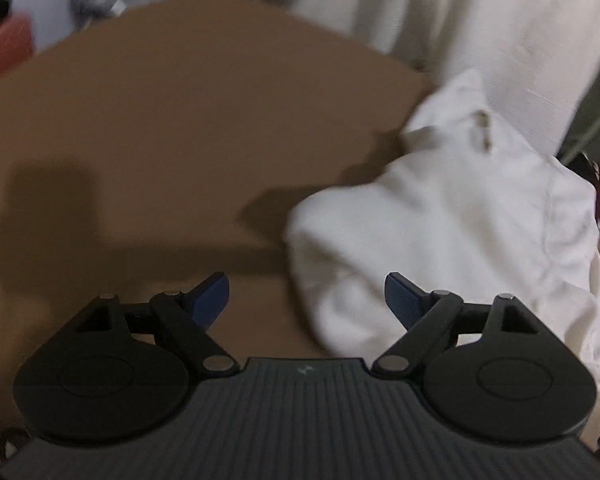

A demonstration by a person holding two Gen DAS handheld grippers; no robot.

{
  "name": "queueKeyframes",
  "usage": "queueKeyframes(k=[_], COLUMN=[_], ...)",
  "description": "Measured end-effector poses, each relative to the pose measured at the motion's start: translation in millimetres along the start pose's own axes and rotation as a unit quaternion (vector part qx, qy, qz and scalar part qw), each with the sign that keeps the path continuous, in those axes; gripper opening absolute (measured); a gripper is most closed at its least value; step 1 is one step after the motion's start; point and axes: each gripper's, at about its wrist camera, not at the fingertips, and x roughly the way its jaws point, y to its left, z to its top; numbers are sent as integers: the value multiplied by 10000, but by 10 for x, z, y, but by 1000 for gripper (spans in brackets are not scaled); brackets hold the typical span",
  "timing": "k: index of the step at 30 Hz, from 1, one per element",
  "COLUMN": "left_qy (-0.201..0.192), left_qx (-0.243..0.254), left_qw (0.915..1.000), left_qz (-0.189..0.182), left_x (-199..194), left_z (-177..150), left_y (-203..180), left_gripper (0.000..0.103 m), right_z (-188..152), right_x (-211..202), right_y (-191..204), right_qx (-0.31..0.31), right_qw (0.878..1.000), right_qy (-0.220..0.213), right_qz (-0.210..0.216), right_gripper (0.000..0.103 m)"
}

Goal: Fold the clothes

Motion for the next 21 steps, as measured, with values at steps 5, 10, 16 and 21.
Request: queueKeyframes(k=[5, 10, 16, 21], left_qy=[385, 615, 1464, 1536], left_qx=[-277, -182, -633, -39], left_qw=[9979, 9934, 9739, 9772], left_qz=[-435, -947, -1617, -1465], left_x=[208, 282, 577, 388], left_z=[-26, -148, -437, -508], left_y=[14, -218, -507, -757], left_gripper=[85, 86, 88, 88], right_z=[-162, -420, -698, -740], right_x=[-153, -401, -644, -677], right_y=[-162, -464, -495, -532], right_qx=[247, 1282, 1597, 1953], right_qw=[9994, 9892, 9782, 9765], right_qy=[-47, -564, -974, -848], right_qz=[-248, -443, -897, -324], right_gripper=[44, 45, 50, 50])
